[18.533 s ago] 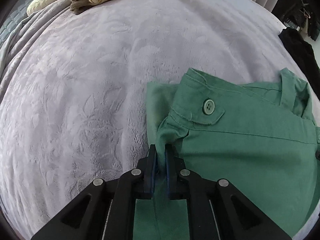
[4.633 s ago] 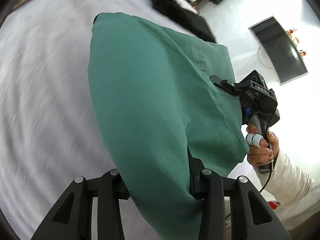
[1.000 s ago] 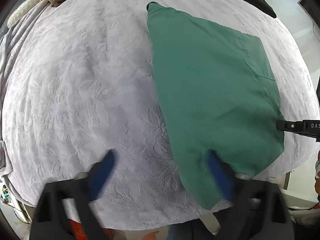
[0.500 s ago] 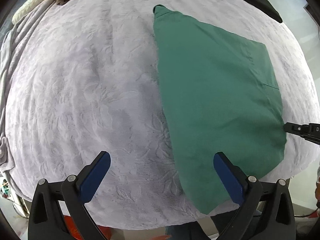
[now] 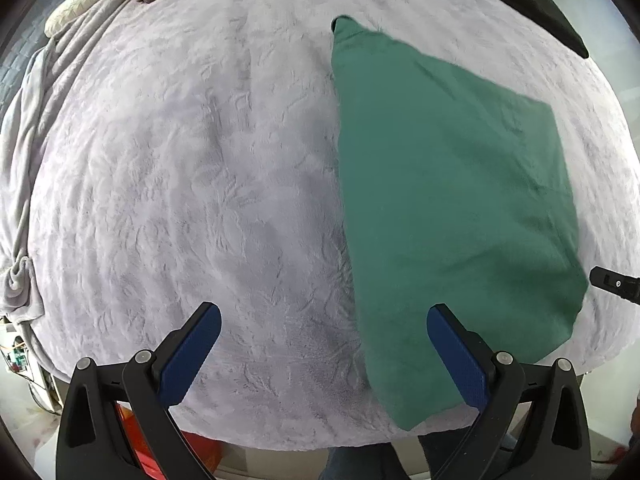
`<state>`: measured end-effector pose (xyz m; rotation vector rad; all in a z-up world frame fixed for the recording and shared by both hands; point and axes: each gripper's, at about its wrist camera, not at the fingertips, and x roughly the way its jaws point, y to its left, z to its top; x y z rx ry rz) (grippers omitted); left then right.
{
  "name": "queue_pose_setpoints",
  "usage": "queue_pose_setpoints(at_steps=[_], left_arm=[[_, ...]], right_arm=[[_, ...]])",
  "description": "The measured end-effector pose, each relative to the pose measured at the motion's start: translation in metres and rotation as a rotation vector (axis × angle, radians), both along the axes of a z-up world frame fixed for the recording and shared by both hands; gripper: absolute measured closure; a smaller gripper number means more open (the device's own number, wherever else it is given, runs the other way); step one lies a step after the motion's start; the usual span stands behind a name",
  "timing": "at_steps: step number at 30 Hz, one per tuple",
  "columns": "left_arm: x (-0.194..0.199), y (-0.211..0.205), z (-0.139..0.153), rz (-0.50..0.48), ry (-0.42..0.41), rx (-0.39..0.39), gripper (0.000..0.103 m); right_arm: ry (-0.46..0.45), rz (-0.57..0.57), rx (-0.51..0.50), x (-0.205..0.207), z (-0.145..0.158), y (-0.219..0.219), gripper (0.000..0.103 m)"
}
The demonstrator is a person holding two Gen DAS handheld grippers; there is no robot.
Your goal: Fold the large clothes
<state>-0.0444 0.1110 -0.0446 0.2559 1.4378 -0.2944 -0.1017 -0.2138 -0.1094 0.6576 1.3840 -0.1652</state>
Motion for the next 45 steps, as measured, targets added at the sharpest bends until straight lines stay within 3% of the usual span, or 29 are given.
queue_pose_setpoints(at_steps=[1, 2, 3, 11, 13, 19, 20, 21, 30, 45], left_arm=[[0.001, -0.001, 0.003, 0.001, -0.003, 0.000, 0.000], [0.002, -0.002, 0.005, 0.003, -0.007, 0.002, 0.000], [0.001, -0.005, 0.010, 0.008, -0.016, 0.006, 0.000], [0.007, -0.013, 0.028, 0.006, -0.046, -0.007, 0.000], [0.008, -0.014, 0.031, 0.006, -0.049, -0.007, 0.000], [0.007, -0.018, 0.036, 0.003, -0.052, 0.000, 0.000], [0.007, -0.019, 0.037, 0.002, -0.052, -0.001, 0.000], [0.007, -0.019, 0.037, 0.001, -0.053, -0.001, 0.000], [0.007, -0.021, 0.038, -0.003, -0.064, 0.000, 0.000], [0.006, -0.029, 0.044, -0.018, -0.086, 0.007, 0.000]], right_arm=[[-0.005, 0.004, -0.011, 0.001, 0.003, 0.002, 0.080], [-0.013, 0.007, -0.026, 0.003, 0.008, 0.004, 0.051], [-0.033, 0.011, -0.040, 0.005, 0.015, 0.005, 0.033], [-0.058, 0.060, -0.111, 0.021, 0.046, 0.019, 0.032], [-0.058, 0.068, -0.139, 0.023, 0.051, 0.022, 0.022], [-0.070, 0.053, -0.176, 0.026, 0.061, 0.025, 0.017], [-0.070, 0.049, -0.175, 0.027, 0.061, 0.025, 0.002], [-0.074, 0.046, -0.176, 0.027, 0.061, 0.025, 0.000], [-0.039, 0.072, -0.258, 0.031, 0.062, 0.033, 0.000], [-0.048, 0.070, -0.279, 0.030, 0.070, 0.029, 0.000]])
